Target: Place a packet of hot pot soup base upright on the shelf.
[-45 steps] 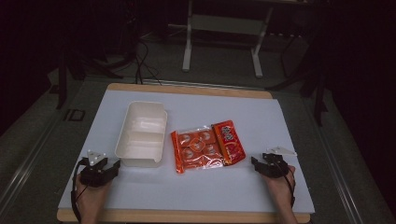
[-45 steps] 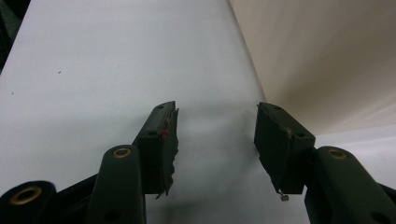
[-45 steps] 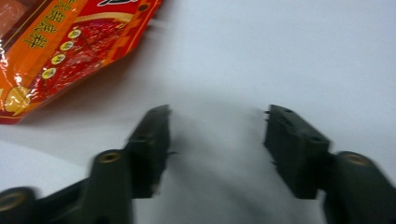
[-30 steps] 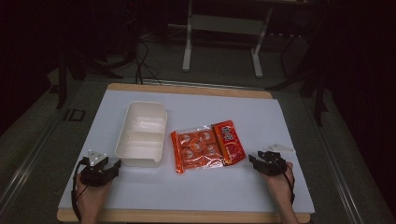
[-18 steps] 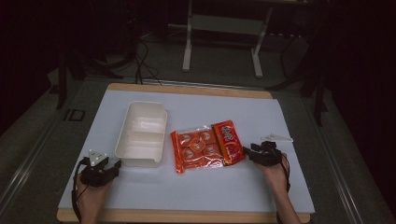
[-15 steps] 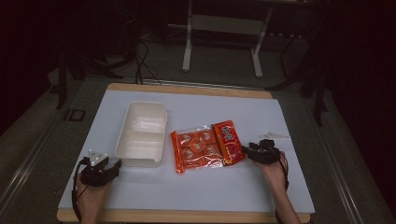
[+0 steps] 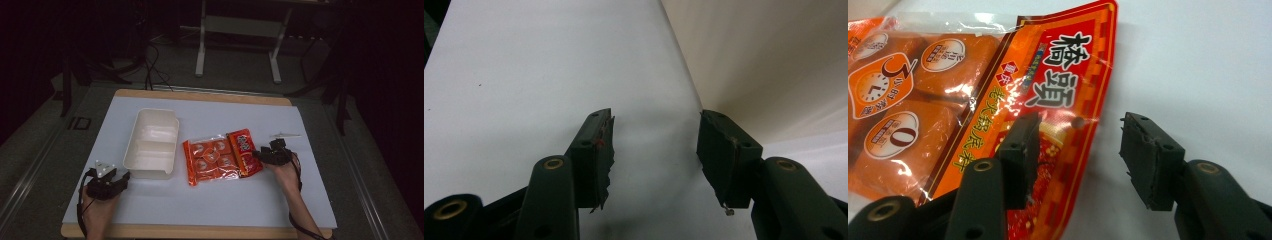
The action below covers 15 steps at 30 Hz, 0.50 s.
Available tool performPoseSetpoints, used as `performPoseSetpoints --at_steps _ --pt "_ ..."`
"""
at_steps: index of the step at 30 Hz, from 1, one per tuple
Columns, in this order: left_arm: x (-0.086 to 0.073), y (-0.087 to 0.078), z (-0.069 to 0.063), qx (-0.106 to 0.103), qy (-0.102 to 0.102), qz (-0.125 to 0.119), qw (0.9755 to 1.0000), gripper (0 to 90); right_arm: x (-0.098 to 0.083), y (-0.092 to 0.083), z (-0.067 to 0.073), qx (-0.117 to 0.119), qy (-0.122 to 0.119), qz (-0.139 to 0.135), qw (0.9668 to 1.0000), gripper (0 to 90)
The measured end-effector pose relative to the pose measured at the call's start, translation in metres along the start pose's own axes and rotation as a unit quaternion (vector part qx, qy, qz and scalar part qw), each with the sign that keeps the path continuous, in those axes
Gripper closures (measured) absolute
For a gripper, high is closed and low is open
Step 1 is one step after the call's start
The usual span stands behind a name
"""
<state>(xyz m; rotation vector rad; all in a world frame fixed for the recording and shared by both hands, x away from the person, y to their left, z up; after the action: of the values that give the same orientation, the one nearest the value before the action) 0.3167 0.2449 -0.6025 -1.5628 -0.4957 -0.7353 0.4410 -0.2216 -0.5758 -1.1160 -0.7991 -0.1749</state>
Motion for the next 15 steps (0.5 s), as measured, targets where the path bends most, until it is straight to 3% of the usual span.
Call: performPoseSetpoints --at_steps 8,15 --pt "0.000 0.000 0.000 0.001 0.000 0.001 1.0000 48.3 0.006 0.013 0.003 0.015 0.008 0.019 0.9997 49.4" --pt "0.000 0.000 0.000 0.002 -0.001 0.002 1.0000 47.6 0.007 0.016 0.004 0.014 0.010 0.027 0.9995 52.5"
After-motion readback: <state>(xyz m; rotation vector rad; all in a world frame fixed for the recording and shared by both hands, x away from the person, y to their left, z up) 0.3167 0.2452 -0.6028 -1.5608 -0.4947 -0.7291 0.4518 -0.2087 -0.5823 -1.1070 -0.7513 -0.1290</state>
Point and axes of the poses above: each handheld gripper's, and its own axes: y roughly forward along the jaws, x roughly out of its top, z roughly to its left, the point moved 9 cm from there along y, roughly forward along the jaws, and after that the axes turned 3 degrees about z, right-handed, at the moved point
